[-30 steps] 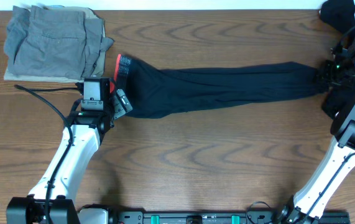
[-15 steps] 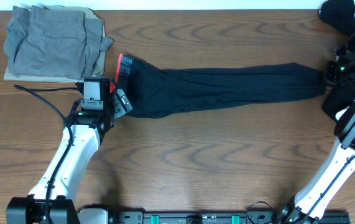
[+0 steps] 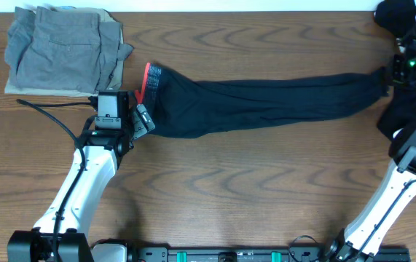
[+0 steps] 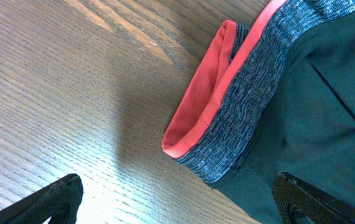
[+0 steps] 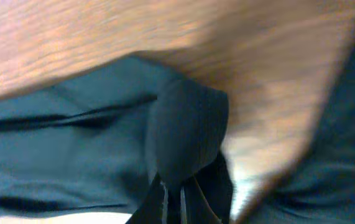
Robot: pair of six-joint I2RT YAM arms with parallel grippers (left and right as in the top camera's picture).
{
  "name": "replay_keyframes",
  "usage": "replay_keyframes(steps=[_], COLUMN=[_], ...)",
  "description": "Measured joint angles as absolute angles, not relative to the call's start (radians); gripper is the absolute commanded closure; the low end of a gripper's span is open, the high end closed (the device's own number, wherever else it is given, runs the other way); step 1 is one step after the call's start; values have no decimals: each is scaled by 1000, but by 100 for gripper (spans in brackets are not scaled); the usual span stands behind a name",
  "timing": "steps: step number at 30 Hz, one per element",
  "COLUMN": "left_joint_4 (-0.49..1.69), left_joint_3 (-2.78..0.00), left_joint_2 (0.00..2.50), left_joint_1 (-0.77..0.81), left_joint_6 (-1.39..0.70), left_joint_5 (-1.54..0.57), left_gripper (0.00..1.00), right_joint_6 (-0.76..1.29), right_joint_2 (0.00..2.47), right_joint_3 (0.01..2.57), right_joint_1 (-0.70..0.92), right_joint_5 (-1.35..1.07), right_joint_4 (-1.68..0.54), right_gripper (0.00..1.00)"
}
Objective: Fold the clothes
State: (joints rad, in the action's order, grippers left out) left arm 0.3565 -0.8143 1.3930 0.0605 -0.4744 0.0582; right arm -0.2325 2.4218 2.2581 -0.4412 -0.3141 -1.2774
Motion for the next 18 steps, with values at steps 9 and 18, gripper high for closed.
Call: replay_keyframes(steps=[9,18], left_joint_4=[356,356], left_joint_3=[-814,-814], left_joint_2=[1393,1393], left_joint_1=[60,60], left_joint_6=[-475,-474], left_joint_5=[58,58], left_gripper=[2,2], right_joint_6=[-282,-292], right_joint_2=[2422,2422], right_joint_3=[2258,2258], right_joint_1=[-239,-20], right_joint_5=[-382,-395], right_joint_4=[-1304,-1342], right_gripper=[99,99])
